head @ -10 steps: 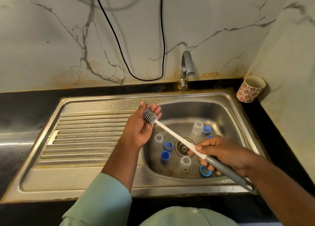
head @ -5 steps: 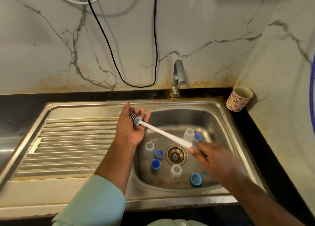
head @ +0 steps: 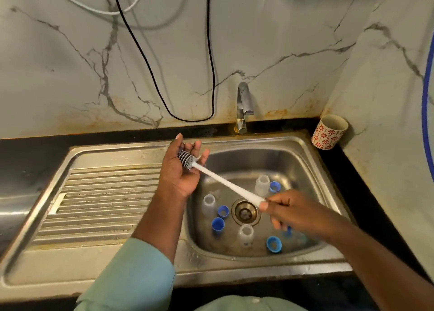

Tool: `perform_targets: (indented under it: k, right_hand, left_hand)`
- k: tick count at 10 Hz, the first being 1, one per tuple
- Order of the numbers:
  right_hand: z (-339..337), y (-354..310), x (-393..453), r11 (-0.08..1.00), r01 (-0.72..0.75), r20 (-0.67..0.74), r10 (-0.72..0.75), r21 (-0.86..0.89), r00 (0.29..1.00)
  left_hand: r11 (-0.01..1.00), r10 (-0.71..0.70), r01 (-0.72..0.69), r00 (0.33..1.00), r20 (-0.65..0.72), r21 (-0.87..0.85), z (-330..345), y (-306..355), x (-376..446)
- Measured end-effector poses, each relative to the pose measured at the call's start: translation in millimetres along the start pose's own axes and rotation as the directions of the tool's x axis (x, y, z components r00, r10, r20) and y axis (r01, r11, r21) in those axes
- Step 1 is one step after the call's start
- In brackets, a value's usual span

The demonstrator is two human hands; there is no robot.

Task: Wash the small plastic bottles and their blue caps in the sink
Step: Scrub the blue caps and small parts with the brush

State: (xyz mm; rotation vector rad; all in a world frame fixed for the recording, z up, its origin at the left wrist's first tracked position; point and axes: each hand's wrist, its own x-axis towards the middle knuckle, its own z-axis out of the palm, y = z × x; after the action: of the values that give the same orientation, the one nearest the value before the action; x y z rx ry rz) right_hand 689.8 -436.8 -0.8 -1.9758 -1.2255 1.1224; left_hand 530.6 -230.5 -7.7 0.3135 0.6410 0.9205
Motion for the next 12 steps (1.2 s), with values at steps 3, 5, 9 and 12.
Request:
perform_targets:
  k: [3, 5, 9, 12]
  right_hand:
    - [17.4, -11.4, -1.6, 0.96, -0.123, -0.011, 0.13, 0.251, 0.991]
    - [18.8, -1.0, 1.1, 0.97, -0.003, -0.204, -0.049, -0.245, 0.978]
    - [15.4, -7.5, 7.5, 0.949, -0.206, 0.021, 0.207, 0.237, 0.978]
    - [18.6, 7.8, 9.8, 0.691, 0.008, -0.412, -0.44, -0.723, 0.798]
  left_hand:
    - [0.999, 0.035, -0.036, 0.999, 0.027, 0.03, 0.6, 8.8, 2.4]
    - [0.999, 0.035, -0.035, 0.999, 0.004, 0.022, 6.7, 6.4, 1.2]
    - [1.0, 0.018, -0.019, 0.998, 0.059, 0.004, -1.7, 3.5, 1.7]
    - [0.993, 0.099, -0.095, 0.993, -0.057, 0.07, 3.3, 10.1, 4.5]
